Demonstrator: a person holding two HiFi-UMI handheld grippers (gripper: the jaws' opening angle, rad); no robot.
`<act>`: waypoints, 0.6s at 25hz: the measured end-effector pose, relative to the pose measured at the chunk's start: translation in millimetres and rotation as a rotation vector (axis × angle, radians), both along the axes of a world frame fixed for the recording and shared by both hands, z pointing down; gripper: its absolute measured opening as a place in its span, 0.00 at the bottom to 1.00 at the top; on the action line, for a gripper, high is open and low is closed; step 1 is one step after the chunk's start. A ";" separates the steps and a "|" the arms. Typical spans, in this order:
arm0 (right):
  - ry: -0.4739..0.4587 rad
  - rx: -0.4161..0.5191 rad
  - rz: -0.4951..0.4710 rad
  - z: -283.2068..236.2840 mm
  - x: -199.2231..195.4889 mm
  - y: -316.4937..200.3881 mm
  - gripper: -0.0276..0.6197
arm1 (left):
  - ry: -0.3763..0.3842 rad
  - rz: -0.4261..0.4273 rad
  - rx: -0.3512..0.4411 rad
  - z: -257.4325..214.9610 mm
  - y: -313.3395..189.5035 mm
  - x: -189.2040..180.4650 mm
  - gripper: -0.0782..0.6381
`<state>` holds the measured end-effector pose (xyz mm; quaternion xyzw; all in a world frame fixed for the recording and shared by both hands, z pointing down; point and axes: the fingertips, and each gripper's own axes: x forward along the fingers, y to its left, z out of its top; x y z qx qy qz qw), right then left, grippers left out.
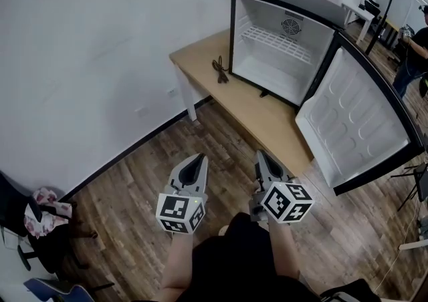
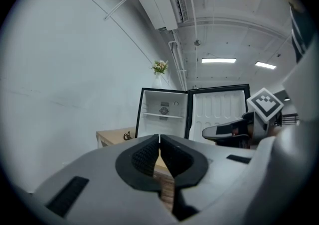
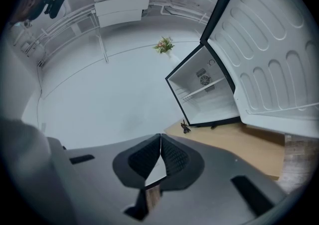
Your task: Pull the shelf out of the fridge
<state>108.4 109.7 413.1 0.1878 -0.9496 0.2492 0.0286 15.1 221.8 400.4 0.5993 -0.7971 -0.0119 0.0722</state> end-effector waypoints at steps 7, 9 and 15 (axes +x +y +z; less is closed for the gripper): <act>0.009 -0.011 -0.020 2.8 -11.5 -0.6 0.03 | 0.014 -0.011 -0.014 5.7 2.1 -5.8 0.12; 0.014 -0.014 -0.030 6.3 -15.4 -1.5 0.03 | 0.018 -0.019 -0.017 8.6 0.5 -9.3 0.12; 0.013 -0.027 -0.037 9.2 -26.4 -13.7 0.03 | 0.013 -0.027 -0.021 8.7 -11.9 -21.1 0.12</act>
